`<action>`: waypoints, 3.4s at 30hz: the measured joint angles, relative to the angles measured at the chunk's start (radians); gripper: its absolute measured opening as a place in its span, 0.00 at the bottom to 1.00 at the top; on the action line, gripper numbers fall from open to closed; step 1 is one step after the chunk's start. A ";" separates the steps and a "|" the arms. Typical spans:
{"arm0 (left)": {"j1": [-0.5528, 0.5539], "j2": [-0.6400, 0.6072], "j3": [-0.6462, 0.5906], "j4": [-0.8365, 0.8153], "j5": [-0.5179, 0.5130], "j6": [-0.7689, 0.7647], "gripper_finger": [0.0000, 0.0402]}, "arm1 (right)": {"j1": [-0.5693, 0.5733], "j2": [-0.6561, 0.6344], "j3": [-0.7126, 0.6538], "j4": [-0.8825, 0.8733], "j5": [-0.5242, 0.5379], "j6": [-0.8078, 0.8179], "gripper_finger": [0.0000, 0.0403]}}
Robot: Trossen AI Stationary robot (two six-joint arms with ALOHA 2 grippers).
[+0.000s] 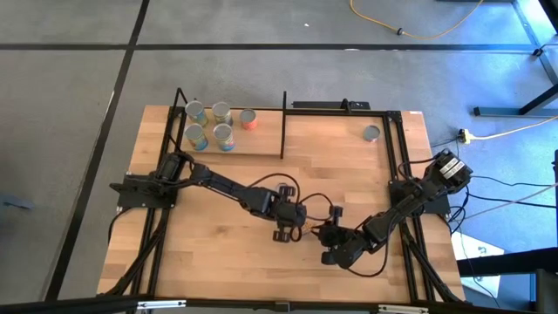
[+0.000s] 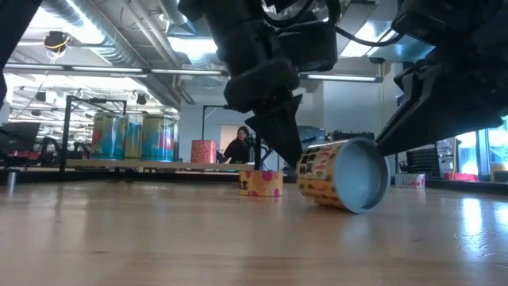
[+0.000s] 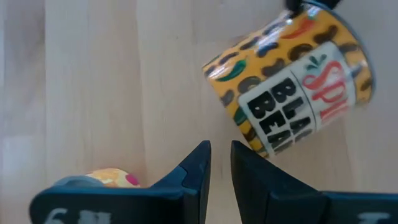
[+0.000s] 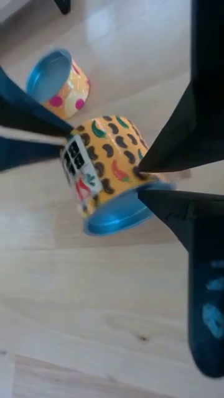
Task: Pick and place cans onto a shelf
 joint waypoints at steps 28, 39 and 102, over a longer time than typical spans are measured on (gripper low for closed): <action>-0.023 -0.001 0.000 0.048 0.008 -0.021 0.14 | -0.040 0.063 -0.001 0.102 -0.001 -0.048 0.10; -0.024 -0.001 -0.001 0.045 0.008 -0.020 0.14 | -0.050 0.056 0.020 0.067 -0.043 -0.019 0.03; -0.253 -0.639 0.001 -0.619 -0.491 -0.523 0.14 | -0.514 0.003 0.925 -1.196 -0.618 -0.196 0.03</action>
